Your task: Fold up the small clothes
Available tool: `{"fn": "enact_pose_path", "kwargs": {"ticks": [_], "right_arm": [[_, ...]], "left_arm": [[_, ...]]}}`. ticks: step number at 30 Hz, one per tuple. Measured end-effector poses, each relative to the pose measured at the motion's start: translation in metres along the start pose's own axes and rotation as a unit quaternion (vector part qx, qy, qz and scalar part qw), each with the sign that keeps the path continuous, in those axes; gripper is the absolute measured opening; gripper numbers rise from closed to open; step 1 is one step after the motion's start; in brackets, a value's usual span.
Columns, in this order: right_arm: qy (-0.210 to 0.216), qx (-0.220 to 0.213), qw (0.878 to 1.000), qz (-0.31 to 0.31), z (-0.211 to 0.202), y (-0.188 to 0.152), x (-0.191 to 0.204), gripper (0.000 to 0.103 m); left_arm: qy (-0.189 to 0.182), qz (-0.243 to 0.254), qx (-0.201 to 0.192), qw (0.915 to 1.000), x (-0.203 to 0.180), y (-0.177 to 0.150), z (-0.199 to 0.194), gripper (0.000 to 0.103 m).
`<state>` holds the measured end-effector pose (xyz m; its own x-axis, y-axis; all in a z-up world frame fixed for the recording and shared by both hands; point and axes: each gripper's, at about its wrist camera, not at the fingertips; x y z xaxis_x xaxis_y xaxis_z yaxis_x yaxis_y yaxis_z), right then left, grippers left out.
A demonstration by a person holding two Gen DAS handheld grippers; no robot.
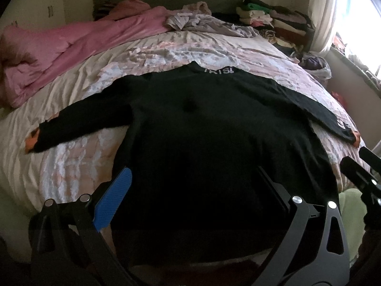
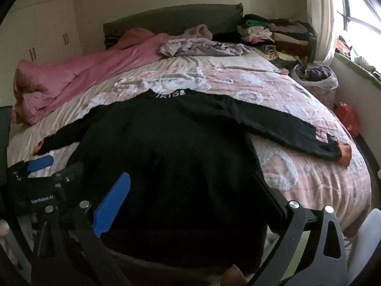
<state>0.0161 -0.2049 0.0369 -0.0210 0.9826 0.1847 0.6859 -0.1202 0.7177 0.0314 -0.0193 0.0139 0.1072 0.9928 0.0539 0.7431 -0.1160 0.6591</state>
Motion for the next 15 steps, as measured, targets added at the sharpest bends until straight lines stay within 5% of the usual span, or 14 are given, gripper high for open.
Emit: {"fn": "enact_pose_path", "kwargs": {"ticks": [15], "right_arm": [[-0.041, -0.019, 0.998, 0.042, 0.022, 0.049, -0.041, 0.099]], "left_arm": [[-0.003, 0.021, -0.01, 0.9997, -0.016, 0.048, 0.028, 0.094]]}}
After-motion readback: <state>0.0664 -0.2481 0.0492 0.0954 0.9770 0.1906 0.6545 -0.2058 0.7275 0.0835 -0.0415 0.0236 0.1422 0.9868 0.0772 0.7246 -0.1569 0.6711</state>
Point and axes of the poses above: each gripper's, at about its wrist camera, not at the fingertips, and z roughly the way its jaws point, x to its left, y to its top, and after that the axes turned 8 degrees about z, right-handed
